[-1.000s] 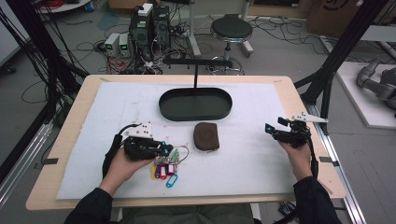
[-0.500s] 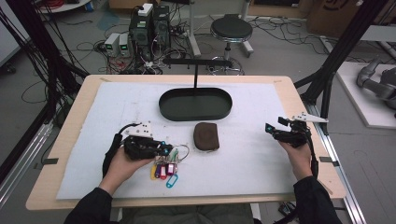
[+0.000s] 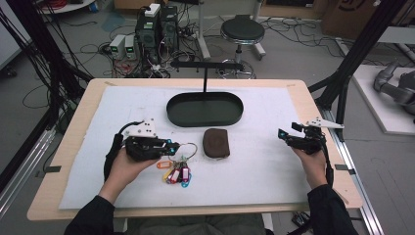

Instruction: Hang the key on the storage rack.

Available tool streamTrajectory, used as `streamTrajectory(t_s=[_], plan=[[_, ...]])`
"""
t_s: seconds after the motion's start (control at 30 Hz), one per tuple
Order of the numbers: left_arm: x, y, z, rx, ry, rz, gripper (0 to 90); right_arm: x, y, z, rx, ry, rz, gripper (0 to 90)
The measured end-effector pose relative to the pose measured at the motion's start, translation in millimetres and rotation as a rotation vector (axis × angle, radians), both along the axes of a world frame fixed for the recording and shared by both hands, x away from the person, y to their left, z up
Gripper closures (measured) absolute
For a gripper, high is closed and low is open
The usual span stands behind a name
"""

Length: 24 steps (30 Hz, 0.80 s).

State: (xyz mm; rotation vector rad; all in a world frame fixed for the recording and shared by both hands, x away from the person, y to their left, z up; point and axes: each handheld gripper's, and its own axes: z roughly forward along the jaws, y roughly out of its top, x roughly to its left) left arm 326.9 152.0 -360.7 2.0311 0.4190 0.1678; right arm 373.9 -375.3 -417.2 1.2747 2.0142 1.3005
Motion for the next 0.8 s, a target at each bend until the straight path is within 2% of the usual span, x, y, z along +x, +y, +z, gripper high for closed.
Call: streamTrajectory(t_s=[0.37, 0.43, 0.8], plan=[[6.6, -1.7, 30.1, -0.025, -0.073, 0.017, 86.4, 1.1, -0.6, -0.1, 0.002, -0.008, -0.004, 24.8], [9.4, -2.1, 35.4, -0.036, -0.075, 0.018, 86.4, 1.1, -0.9, 0.0, 0.003, -0.007, -0.005, 24.9], [27.9, -0.6, 66.7, -0.031, -0.119, 0.039, 86.5, 1.4, -1.3, -0.1, 0.005, -0.004, -0.008, 24.9]])
